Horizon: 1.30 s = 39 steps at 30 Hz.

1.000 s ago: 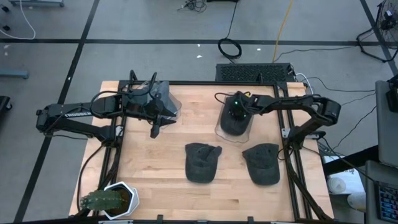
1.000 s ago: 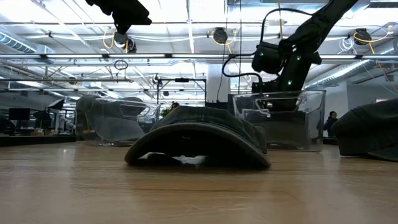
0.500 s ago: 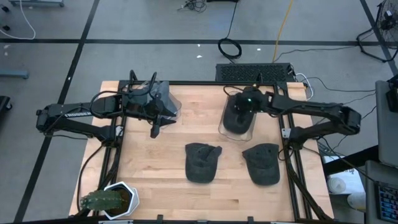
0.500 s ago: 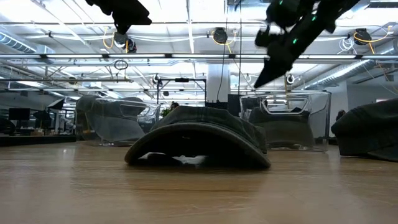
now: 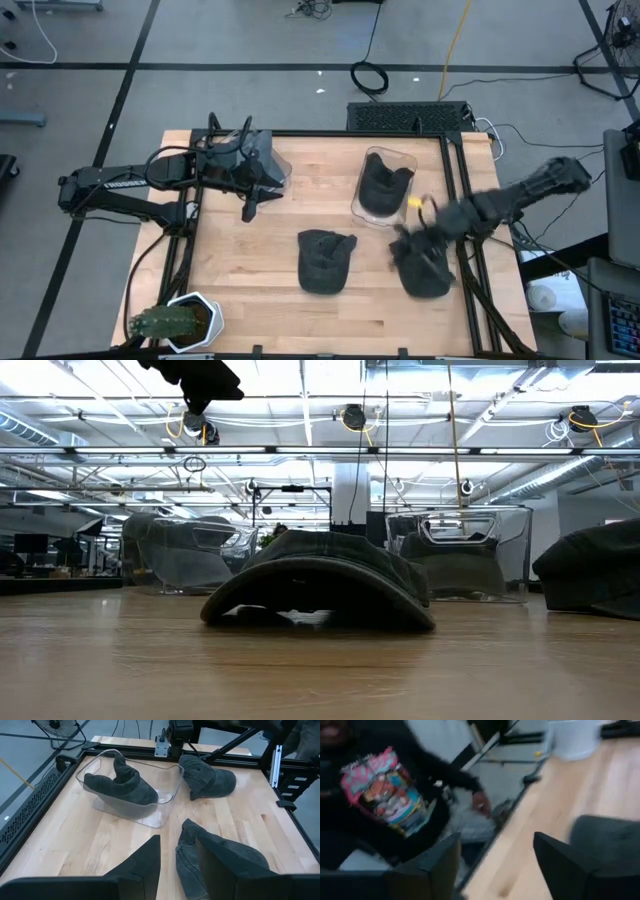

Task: Pick & Place hat
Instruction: Put the right black cap into the right transparent bin

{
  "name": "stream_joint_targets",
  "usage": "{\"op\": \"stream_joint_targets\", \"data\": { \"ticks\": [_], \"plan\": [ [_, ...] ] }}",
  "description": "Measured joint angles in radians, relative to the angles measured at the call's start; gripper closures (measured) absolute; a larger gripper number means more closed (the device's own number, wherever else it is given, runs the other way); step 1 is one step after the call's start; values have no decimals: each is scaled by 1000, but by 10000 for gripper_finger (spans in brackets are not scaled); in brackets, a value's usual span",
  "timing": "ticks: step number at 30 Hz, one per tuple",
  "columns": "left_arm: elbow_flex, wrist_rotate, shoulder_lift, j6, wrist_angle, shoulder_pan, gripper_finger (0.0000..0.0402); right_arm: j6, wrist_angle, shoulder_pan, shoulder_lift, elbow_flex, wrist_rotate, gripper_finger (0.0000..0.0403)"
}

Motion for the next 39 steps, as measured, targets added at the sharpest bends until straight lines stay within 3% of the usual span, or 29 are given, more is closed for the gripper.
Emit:
{"op": "stream_joint_targets", "data": {
  "ticks": [2,6,11,15,19,24,28,33,39],
  "plan": [
    [0,0,0,0,0,0,270,42,14,147,14,-18,122,153],
    [0,0,0,0,1,0,270,183,-120,383,72,-10,446,157],
    [0,0,0,0,3,0,270,486,-313,578,193,49,631,187],
    [0,0,0,0,3,0,270,618,-455,658,331,54,639,208],
    [0,0,0,0,3,0,270,726,-618,678,461,54,549,224],
    [0,0,0,0,3,0,270,723,-661,679,569,58,549,240],
    [0,0,0,0,3,0,270,733,-646,672,596,58,547,245],
    [0,0,0,0,3,0,270,813,-636,671,571,108,470,247],
    [0,0,0,0,3,0,270,806,-633,671,587,141,555,256]
  ]
}}
